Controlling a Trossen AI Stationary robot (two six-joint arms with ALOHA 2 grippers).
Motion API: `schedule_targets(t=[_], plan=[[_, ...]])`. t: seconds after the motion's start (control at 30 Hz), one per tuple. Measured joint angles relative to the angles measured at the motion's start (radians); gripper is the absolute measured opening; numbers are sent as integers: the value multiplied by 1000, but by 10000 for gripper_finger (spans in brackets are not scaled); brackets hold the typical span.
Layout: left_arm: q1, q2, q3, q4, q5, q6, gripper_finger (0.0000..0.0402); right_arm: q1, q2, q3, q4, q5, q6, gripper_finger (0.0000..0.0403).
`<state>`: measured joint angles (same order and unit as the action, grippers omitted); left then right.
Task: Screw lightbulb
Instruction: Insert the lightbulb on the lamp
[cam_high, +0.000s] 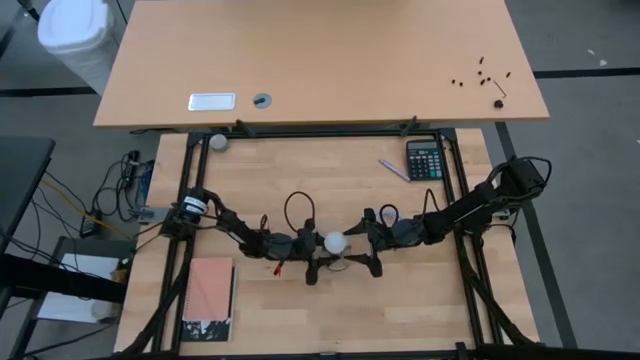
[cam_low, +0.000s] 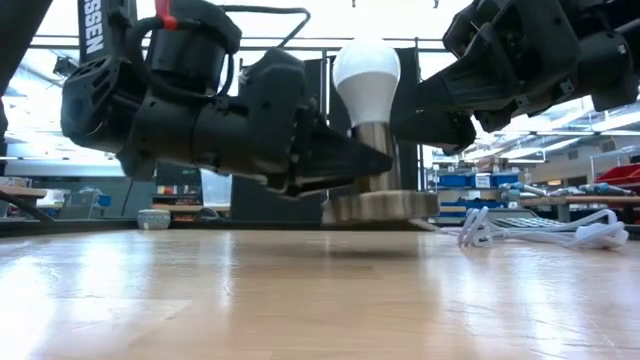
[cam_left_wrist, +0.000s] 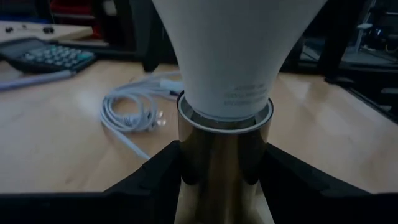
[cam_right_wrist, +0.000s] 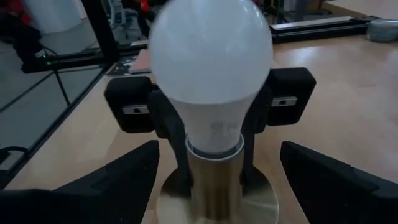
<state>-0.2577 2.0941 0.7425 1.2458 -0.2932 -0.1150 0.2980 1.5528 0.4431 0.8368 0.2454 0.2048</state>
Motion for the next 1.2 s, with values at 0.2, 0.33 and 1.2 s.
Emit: schedule_targets(t=[0.2,0.33,1.2], plan=[[3,0,38,-29,-15,12,194,8,0,0,5,18,-7,343],[8,0,58,-73,-28,6,194,26,0,0,44,22,-37,334],[15,0,69,-89,-34,-2,183,55,0,0,29,49,-47,317]])
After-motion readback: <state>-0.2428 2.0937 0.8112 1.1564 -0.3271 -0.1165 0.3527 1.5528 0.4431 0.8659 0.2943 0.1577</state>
